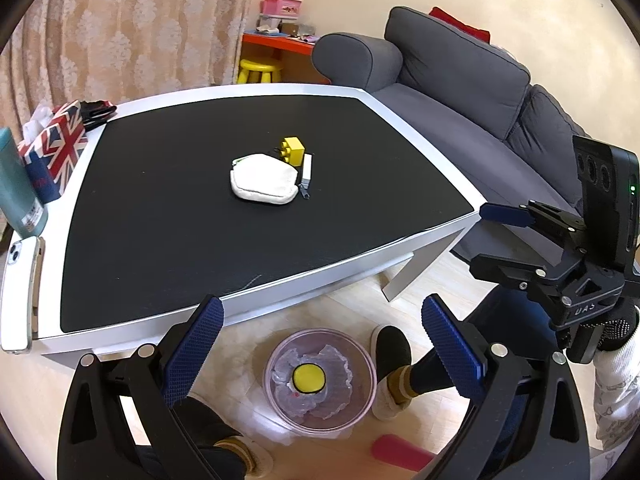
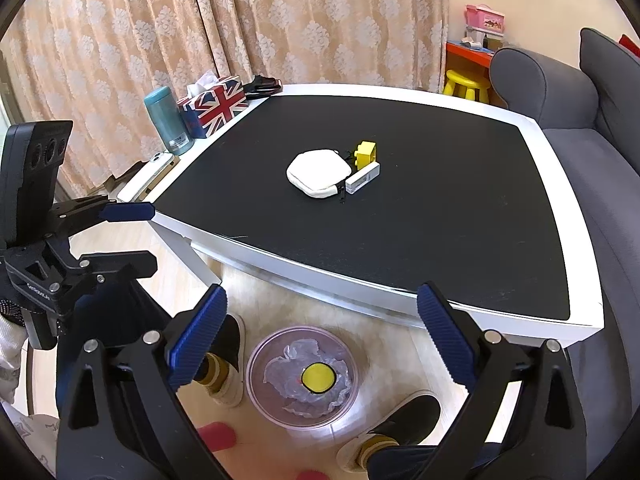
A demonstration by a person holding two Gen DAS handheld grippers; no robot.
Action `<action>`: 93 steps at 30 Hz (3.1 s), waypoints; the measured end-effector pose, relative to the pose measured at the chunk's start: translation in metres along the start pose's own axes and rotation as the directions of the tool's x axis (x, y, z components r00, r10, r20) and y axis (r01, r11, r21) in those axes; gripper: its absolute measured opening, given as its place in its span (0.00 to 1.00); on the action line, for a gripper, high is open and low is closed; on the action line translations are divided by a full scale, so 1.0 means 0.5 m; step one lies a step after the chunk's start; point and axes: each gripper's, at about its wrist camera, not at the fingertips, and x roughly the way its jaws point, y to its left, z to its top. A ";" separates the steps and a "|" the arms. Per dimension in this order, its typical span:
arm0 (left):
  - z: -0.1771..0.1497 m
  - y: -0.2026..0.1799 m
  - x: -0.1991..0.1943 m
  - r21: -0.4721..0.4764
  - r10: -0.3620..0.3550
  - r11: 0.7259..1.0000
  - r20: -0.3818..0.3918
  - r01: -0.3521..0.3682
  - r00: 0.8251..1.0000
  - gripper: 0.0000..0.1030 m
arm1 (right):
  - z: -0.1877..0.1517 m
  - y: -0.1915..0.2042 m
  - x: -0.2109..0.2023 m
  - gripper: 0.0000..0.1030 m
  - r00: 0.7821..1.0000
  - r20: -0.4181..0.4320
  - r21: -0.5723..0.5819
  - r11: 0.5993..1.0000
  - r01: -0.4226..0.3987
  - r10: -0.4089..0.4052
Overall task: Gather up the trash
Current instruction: 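Reach the left gripper to the white pouch and grasp it, then lift the white pouch with the left gripper while the right gripper grasps the white stick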
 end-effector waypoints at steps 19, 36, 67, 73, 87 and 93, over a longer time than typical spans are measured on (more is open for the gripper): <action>0.090 0.053 0.029 0.007 0.047 0.999 -0.010 -0.047 0.999 0.93 | 0.072 -0.020 0.035 0.92 1.000 -0.022 -0.013 1.000 -0.002 0.001; 0.202 0.092 0.170 0.058 0.040 0.998 -0.096 -0.034 0.995 0.93 | 0.147 -0.080 0.100 0.92 0.998 -0.057 0.006 1.000 0.015 -0.014; 0.209 0.104 0.384 0.182 0.135 0.979 -0.220 -0.095 0.966 0.92 | 0.152 -0.120 0.180 0.92 0.992 -0.125 0.043 0.999 0.018 -0.012; 0.214 0.106 0.371 0.179 0.138 0.979 -0.207 -0.101 0.969 0.75 | 0.152 -0.123 0.187 0.92 0.992 -0.128 0.045 0.999 0.014 -0.008; 0.230 0.110 0.293 0.136 0.085 0.988 -0.140 -0.066 0.986 0.70 | 0.177 -0.121 0.216 0.92 0.992 -0.123 0.035 0.999 0.008 -0.004; 0.240 0.124 0.278 0.114 0.073 0.992 -0.125 -0.058 0.990 0.67 | 0.185 -0.113 0.234 0.92 0.991 -0.133 0.030 1.000 0.005 -0.001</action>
